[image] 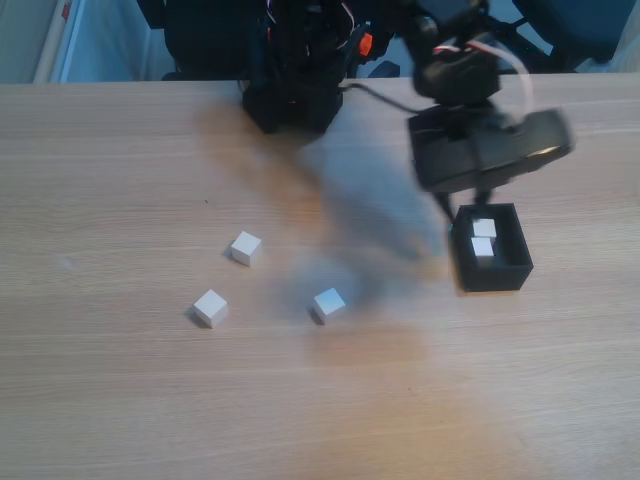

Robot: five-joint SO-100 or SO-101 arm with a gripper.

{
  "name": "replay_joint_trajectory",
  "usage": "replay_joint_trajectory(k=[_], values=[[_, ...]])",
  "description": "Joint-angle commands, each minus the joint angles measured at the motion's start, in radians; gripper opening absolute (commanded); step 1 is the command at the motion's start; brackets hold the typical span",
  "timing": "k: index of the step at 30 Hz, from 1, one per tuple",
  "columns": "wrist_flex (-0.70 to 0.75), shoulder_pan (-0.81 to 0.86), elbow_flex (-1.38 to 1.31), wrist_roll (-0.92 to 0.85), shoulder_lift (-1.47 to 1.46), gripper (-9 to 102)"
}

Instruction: Pick blocks and place them in the box.

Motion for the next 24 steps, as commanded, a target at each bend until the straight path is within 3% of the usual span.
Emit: replay_joint_trajectory(k=[1, 9, 17, 24], values=[[-0.002, 0.117, 0.092, -0.061, 0.107, 4], [-0.067, 0.327, 0.236, -0.250, 0.141, 10], [-0.339, 0.433, 0.367, -0.474, 0.124, 13], [-0.373, 0.476, 0.402, -0.598, 0.097, 14]])
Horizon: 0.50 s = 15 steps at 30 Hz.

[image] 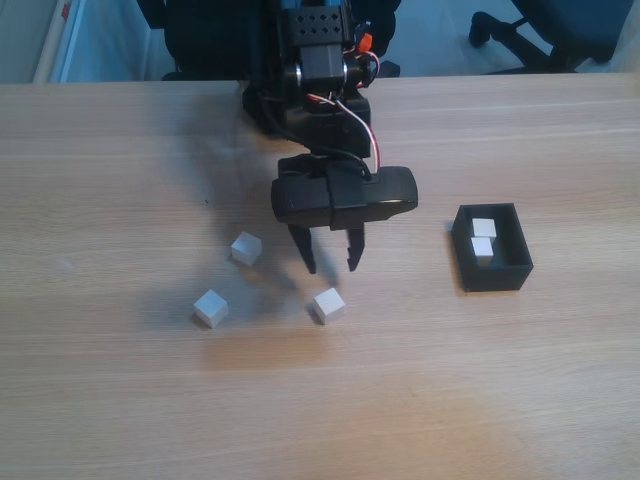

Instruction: Pick blocks and place them in the box.

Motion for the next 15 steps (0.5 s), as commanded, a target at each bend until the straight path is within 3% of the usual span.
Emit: replay_joint_trajectory(k=[1, 15], values=[[-0.025, 0.015, 0.008, -0.071, -0.005, 14], [-0.098, 0.038, -0.040, -0.261, -0.144, 15]])
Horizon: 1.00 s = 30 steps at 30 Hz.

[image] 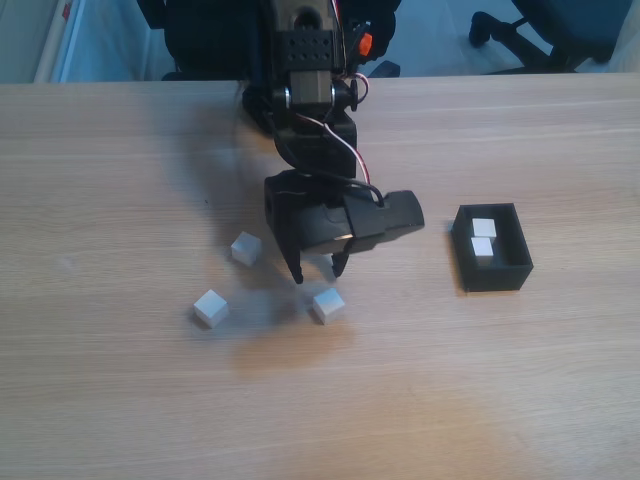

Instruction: Pick blocks and place them in the box.

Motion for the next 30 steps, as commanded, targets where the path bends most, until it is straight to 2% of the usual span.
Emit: replay_joint_trajectory(k=[1, 24, 30], values=[[-0.026, 0.008, -0.063, -0.008, -0.017, 15], [-0.060, -0.028, -0.265, 0.037, -0.221, 15], [-0.061, -0.026, -0.284, 0.026, -0.244, 7]])
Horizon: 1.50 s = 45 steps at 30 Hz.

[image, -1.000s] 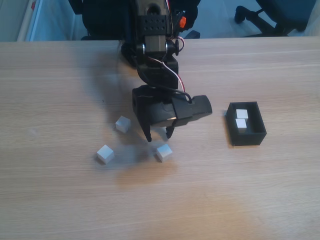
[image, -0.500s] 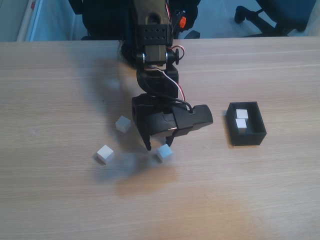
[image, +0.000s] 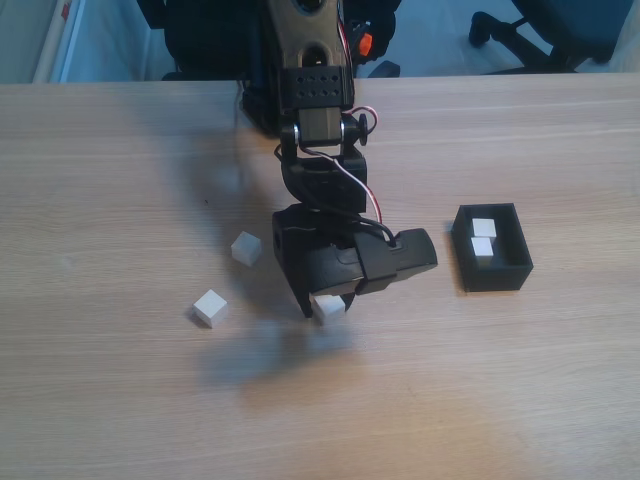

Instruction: Pick blocks and place them in the box.

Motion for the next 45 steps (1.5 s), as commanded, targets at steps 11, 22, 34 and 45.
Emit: replay_joint_trajectory(k=[11, 22, 34, 45], values=[[0.135, -0.087, -0.044, 0.147, 0.167, 0], [0.514, -0.411, -0.193, 0.663, 0.324, 0], [0.572, -0.534, -0.433, 0.822, 0.143, 0], [0.578, -0.557, -0.621, 0.857, -0.037, 1]])
